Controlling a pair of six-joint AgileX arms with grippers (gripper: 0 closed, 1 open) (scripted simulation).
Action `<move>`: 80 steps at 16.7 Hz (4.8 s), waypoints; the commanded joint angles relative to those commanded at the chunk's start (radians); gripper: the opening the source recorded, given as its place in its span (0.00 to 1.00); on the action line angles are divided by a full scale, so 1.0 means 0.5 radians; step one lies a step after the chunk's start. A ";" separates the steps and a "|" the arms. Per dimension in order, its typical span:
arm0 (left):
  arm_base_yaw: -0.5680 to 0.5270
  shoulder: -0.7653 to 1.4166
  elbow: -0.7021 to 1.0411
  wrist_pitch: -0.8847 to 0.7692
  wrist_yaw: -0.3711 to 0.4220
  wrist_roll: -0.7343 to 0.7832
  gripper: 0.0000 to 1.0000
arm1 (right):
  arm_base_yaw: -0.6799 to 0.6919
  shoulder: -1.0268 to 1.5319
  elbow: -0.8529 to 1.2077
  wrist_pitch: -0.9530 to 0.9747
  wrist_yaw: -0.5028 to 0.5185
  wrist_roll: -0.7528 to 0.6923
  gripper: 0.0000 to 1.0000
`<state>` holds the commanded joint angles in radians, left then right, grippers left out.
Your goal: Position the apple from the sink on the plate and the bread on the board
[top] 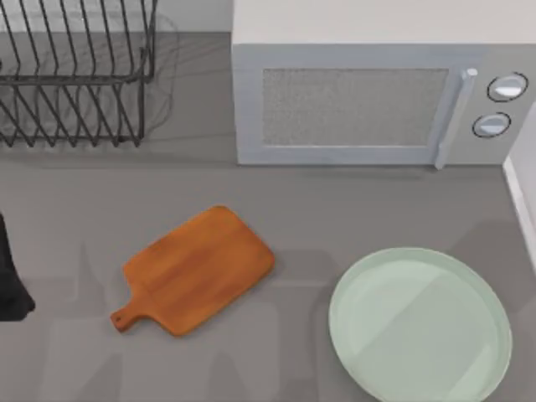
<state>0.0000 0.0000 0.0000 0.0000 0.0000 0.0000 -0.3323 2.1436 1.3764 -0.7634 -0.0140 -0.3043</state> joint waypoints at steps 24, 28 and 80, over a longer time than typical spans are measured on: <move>0.000 0.000 0.000 0.000 0.000 0.000 1.00 | 1.089 -0.697 -0.136 -0.743 0.047 1.142 0.00; 0.000 0.000 0.000 0.000 0.000 0.000 1.00 | 1.488 -0.823 -0.160 -0.831 0.043 1.510 0.00; 0.000 0.000 0.000 0.000 0.000 0.000 1.00 | 1.034 -3.424 -1.987 0.810 0.028 0.985 1.00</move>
<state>0.0000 0.0000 0.0000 0.0000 0.0000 0.0000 0.1845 0.4317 0.3831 -0.3585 0.0000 0.1884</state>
